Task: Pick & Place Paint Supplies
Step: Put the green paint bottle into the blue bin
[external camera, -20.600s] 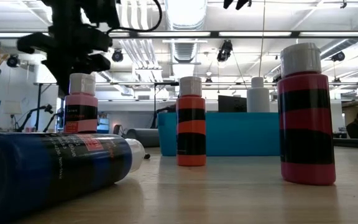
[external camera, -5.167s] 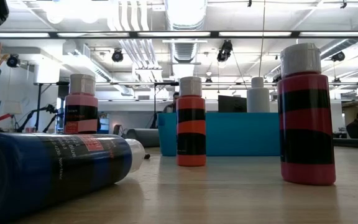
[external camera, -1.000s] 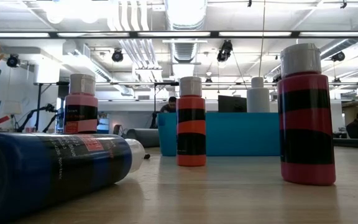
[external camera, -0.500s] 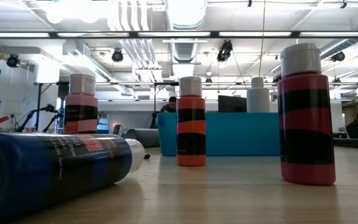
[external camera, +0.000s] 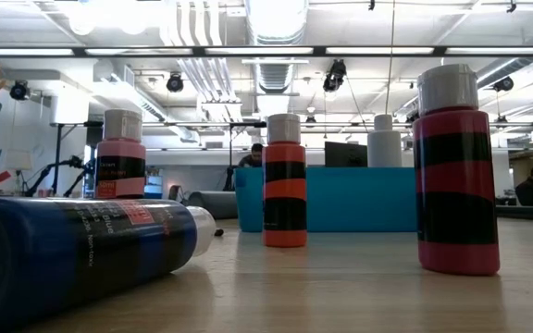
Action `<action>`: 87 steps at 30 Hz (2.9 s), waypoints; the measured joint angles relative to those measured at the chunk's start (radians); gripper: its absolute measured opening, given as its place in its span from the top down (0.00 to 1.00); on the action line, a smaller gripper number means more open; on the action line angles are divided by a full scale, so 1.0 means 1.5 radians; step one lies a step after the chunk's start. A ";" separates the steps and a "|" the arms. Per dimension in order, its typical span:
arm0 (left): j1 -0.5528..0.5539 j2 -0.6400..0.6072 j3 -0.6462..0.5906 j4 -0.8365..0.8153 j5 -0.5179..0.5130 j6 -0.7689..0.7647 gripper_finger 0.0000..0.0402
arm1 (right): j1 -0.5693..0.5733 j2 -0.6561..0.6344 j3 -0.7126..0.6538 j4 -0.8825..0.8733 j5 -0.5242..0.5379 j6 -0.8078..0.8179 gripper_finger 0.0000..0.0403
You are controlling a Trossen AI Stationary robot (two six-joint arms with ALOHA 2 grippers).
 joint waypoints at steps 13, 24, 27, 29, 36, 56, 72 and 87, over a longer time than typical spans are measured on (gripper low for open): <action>0.185 0.083 0.035 -0.021 0.205 0.025 0.80 | 0.000 0.015 0.000 0.003 0.005 -0.005 0.76; 0.462 0.054 0.036 -0.231 0.366 -0.121 0.80 | 0.000 0.019 -0.006 0.003 0.002 -0.005 0.75; 0.537 0.048 0.037 -0.275 0.451 -0.127 0.80 | 0.000 0.019 -0.007 0.003 0.000 -0.005 0.72; 0.587 0.050 0.037 -0.293 0.509 -0.128 0.80 | 0.000 0.019 -0.007 0.003 0.000 -0.005 0.70; 0.759 0.083 0.037 -0.322 0.722 -0.090 0.80 | 0.000 0.019 -0.007 0.003 -0.002 0.007 0.64; 0.913 0.292 0.112 -0.486 0.770 0.081 0.80 | 0.001 0.019 -0.042 0.004 -0.047 0.017 0.54; 1.001 0.391 0.121 -0.546 0.798 0.110 0.59 | 0.001 0.019 -0.090 0.004 -0.072 0.031 0.54; 1.001 0.439 0.119 -0.556 0.814 0.109 0.56 | 0.001 0.018 -0.103 0.004 -0.072 0.031 0.55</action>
